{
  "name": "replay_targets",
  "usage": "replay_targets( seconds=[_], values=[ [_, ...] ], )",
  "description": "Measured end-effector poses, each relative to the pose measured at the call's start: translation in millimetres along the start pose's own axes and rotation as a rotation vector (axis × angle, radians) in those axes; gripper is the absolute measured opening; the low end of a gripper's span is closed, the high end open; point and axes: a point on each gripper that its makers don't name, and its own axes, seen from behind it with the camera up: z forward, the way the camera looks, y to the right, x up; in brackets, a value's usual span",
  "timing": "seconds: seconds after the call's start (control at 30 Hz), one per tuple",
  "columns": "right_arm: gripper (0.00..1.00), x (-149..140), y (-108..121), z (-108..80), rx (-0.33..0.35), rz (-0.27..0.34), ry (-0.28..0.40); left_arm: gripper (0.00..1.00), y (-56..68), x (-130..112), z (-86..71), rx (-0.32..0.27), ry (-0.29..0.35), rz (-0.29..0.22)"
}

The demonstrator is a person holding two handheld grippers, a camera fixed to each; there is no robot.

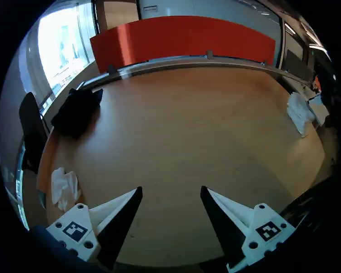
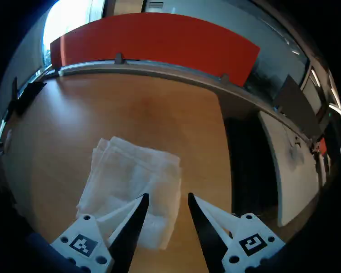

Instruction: Fold towel

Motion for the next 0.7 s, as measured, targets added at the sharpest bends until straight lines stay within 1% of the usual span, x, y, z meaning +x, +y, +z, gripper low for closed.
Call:
replay_targets(
  seconds=[0.17, 0.37, 0.43, 0.63, 0.7],
  values=[
    [0.65, 14, 2, 13.3, 0.019, 0.0, 0.005, 0.95, 1.9, 0, 0.8, 0.011, -0.008, -0.008],
    [0.56, 18, 1, 25.4, 0.041, 0.006, -0.004, 0.95, 4.5, 0, 1.2, 0.021, -0.016, -0.013],
    [0.51, 18, 1, 28.4, 0.048, 0.01, -0.007, 0.95, 5.3, -1, 0.8, 0.023, -0.017, -0.016],
    [0.27, 16, 0, 34.3, 0.061, 0.013, -0.013, 0.95, 6.7, -2, 0.1, 0.026, -0.022, -0.019],
    [0.23, 15, 0, 35.3, 0.062, 0.011, -0.014, 0.95, 7.5, -3, 0.1, 0.027, -0.023, -0.018]
  ],
)
